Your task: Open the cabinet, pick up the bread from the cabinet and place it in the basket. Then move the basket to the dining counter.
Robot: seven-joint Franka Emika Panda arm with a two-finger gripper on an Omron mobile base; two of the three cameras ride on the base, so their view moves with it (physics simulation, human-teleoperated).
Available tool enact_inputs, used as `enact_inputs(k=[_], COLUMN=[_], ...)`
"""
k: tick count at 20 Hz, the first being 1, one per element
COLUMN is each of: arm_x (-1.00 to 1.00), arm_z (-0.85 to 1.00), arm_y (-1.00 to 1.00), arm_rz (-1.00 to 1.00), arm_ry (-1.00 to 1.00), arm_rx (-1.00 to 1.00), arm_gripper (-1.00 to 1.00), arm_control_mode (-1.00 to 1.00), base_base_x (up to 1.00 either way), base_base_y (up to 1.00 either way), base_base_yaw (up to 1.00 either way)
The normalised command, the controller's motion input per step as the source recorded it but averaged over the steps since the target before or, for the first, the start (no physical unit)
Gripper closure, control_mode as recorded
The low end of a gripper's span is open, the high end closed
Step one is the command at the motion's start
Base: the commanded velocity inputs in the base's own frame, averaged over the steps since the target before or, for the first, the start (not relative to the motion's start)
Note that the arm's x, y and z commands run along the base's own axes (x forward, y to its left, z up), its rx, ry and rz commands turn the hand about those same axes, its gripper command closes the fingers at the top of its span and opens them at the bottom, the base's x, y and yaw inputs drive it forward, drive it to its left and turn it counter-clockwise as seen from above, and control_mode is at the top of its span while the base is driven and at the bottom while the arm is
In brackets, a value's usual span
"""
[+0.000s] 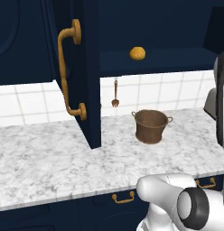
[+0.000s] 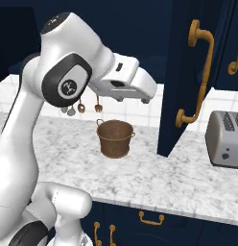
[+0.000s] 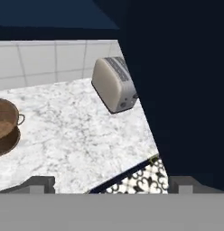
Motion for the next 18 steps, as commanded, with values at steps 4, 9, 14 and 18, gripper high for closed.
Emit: enact_inputs(k=[4, 9, 14, 18], arm_x=[0.07, 0.38, 0.76, 0.96], arm_z=[-0.09, 0.01, 0.08, 0.09], arm_y=[1.0, 1.0, 0.85, 0.45], arm_rz=[0.12, 0.21, 0.23, 0.17], arm_ry=[-0.12, -0.19, -0.23, -0.16], arm_rx=[0.19, 0.17, 0.04, 0.0], arm_gripper=[-1.0, -1.0, -1.0, -1.0], arm_control_mode=[-1.0, -1.0, -1.0, -1.0], base_base_x=[0.0, 0.0, 0.0, 0.0], base_base_y=[0.0, 0.0, 0.0, 0.0], base_base_yaw=[0.0, 0.0, 0.0, 0.0])
